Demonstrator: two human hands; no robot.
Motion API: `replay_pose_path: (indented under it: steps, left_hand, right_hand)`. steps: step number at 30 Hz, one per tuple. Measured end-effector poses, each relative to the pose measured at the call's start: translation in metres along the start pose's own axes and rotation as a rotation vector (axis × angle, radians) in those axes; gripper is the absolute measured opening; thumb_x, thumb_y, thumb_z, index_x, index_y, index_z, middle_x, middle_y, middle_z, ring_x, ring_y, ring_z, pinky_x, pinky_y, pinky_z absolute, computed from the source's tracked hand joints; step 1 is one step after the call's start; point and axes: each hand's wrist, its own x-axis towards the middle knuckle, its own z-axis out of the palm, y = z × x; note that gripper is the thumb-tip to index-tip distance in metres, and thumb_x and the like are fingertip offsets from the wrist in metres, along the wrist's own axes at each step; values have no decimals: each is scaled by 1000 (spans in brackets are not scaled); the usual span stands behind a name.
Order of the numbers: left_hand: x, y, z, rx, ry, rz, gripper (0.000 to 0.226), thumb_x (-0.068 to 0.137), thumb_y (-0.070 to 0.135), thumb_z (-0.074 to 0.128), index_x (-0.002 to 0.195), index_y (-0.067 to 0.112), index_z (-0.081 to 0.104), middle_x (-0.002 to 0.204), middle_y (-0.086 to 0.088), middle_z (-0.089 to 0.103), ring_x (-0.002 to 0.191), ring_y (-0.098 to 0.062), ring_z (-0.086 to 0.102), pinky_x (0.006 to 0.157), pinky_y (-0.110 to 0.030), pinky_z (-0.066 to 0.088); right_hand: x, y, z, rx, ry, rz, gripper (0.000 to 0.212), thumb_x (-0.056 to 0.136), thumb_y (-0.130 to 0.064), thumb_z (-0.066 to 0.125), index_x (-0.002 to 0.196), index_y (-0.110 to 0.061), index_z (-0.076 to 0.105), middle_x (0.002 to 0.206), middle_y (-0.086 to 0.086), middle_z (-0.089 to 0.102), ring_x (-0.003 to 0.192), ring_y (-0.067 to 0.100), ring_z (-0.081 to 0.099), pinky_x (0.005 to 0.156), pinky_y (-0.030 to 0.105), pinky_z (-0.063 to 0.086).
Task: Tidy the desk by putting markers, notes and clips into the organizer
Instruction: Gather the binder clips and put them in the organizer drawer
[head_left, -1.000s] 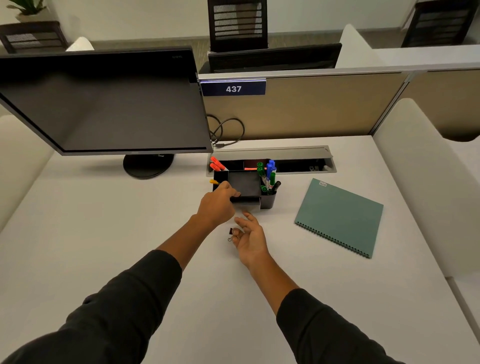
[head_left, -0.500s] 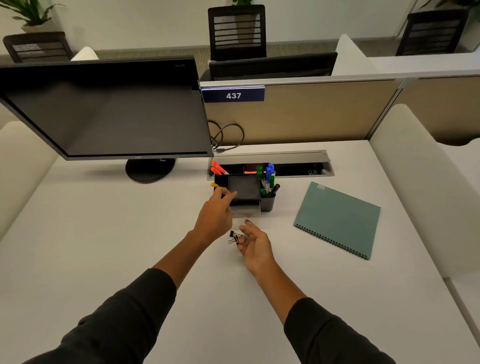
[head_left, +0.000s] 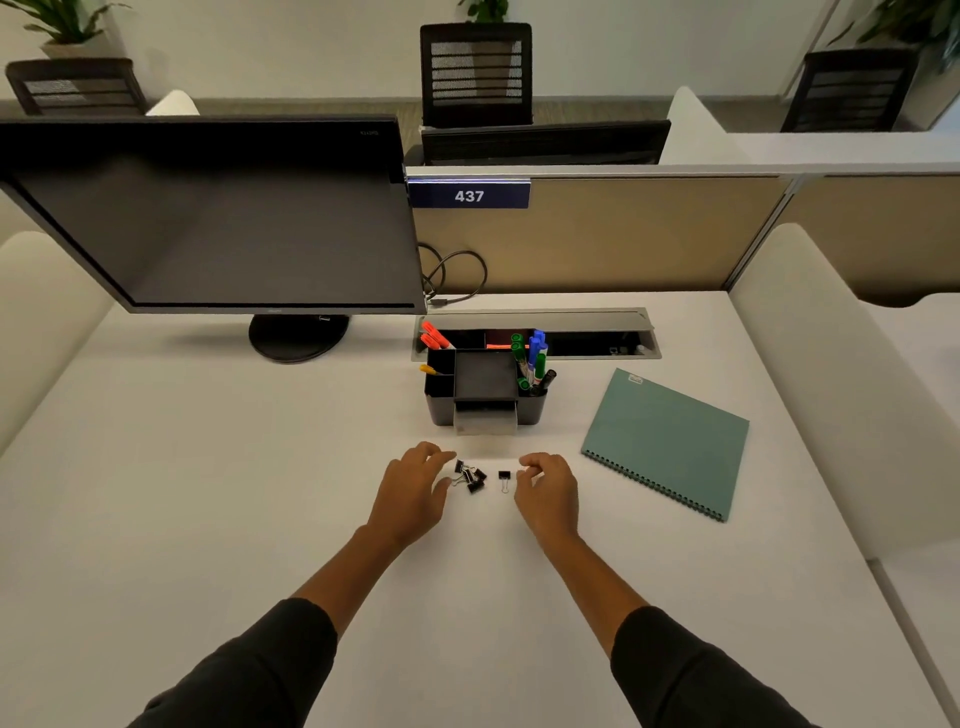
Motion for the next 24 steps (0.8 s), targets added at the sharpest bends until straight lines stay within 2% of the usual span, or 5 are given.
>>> replay_pose_path:
  steps: [6,11,14,18,24]
  left_hand:
    - [12,11,6,38,-84,0,48,99,30,60,146,25,52,132,0,57,116,-20,56,93,-31,47]
    - [20,13,8,66,-107,9,48,97,26,64,144,21,55,131,-5,60,115,-25,58,92,-36,49]
    - [22,10,9,87,-138,15,45,97,27,65,141,21,59,127,-4,61,114,-25,58,89,-36,49]
    - [23,8,9,89,-145,8,39,94,28,67,132,21,67,120,-1,63,109,-24,59,85,-35,47]
    - [23,9,6,69,-119,-26,29,91,25,72,119,18,73,111,-1,65,100,-23,61,80,-35,50]
  right_hand:
    - [-1,8,9,-300,-236,-229,47,93,-18,70,139,-14,58,123,-2,53,107,15,59,90,22,51]
    - [-2,5,16,-483,-267,-337,53,96,-21,68,146,-12,52,127,1,52,114,16,55,94,19,46]
    - [-1,4,18,-525,-282,-385,41,98,-15,64,138,-8,59,119,5,53,107,19,56,89,23,50]
    - [3,6,21,-594,-263,-447,19,98,-8,60,111,-7,73,104,4,54,92,18,53,72,22,48]
    - [7,8,24,-622,-250,-449,24,86,11,60,96,-5,74,91,5,54,81,17,51,61,24,42]
